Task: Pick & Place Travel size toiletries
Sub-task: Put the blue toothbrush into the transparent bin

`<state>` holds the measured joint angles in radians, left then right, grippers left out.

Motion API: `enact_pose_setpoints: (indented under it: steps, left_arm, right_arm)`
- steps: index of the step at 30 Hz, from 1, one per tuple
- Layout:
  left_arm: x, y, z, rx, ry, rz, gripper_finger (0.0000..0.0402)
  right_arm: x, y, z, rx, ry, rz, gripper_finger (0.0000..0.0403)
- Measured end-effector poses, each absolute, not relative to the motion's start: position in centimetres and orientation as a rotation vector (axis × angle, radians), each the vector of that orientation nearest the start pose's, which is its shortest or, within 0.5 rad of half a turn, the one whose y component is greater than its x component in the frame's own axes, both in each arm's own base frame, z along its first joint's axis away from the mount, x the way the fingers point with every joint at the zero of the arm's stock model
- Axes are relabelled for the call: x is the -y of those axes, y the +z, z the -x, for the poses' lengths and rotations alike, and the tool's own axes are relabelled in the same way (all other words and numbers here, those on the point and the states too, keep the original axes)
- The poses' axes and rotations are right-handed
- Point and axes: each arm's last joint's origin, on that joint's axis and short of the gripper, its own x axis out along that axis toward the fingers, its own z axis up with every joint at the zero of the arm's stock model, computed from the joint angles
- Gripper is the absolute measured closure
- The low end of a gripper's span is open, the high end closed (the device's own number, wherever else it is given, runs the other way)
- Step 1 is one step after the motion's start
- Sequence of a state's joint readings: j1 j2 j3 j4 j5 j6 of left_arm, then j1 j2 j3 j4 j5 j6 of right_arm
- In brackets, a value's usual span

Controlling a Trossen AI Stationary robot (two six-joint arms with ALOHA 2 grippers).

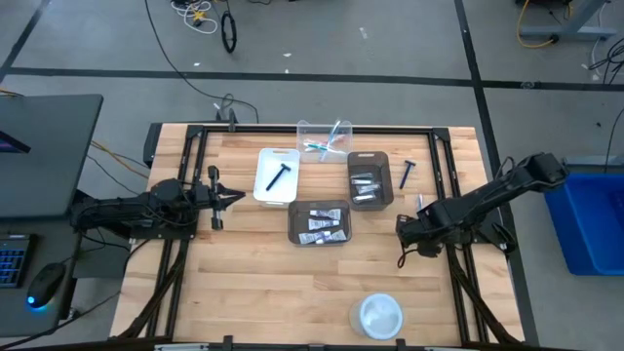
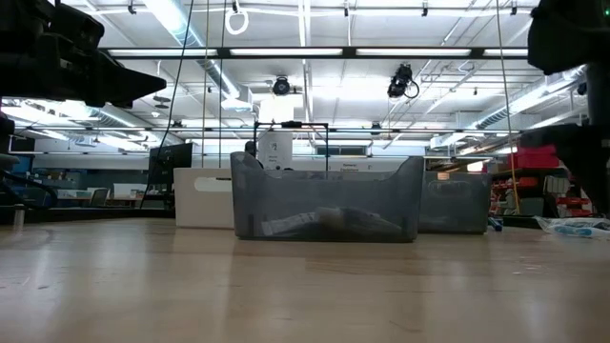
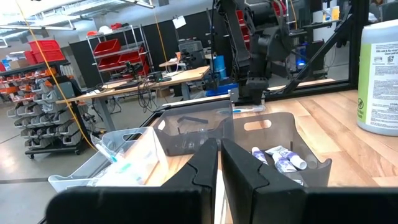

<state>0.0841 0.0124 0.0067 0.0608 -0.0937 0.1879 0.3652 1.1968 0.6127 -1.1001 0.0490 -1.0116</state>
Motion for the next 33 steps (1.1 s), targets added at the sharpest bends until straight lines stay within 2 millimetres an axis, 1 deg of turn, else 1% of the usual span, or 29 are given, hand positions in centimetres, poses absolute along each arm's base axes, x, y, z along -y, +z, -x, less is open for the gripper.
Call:
enact_pose_setpoints:
  steps: [3, 11, 15, 22, 26, 33]
  left_arm:
    - [-1.1, 17.1, -9.7, 0.038, 0.182, -0.187, 0.0374]
    - [-1.1, 17.1, -9.7, 0.038, 0.182, -0.187, 0.0374]
    - [-1.1, 17.1, -9.7, 0.038, 0.182, -0.187, 0.0374]
    - [-1.1, 17.1, -9.7, 0.038, 0.182, -0.187, 0.0374]
    - [-1.1, 17.1, -9.7, 0.038, 0.182, -0.187, 0.0374]
    - [-1.1, 17.1, -9.7, 0.038, 0.182, -0.187, 0.0374]
  right_arm:
    - [-5.3, 16.1, -14.3, -1.398, 1.076, 1.104, 0.0137]
    - [-5.1, 14.1, -13.9, -1.442, 1.095, 1.100, 0.0156]
    - [-5.0, 13.6, -13.7, -1.475, 1.082, 1.127, 0.0160]
    - [-4.7, 13.2, -13.7, -1.460, 1.063, 1.141, 0.0161]
    - [-4.7, 13.2, -13.8, -1.454, 1.057, 1.145, 0.0186]
    - [-4.7, 13.2, -13.9, -1.444, 1.072, 1.173, 0.0257]
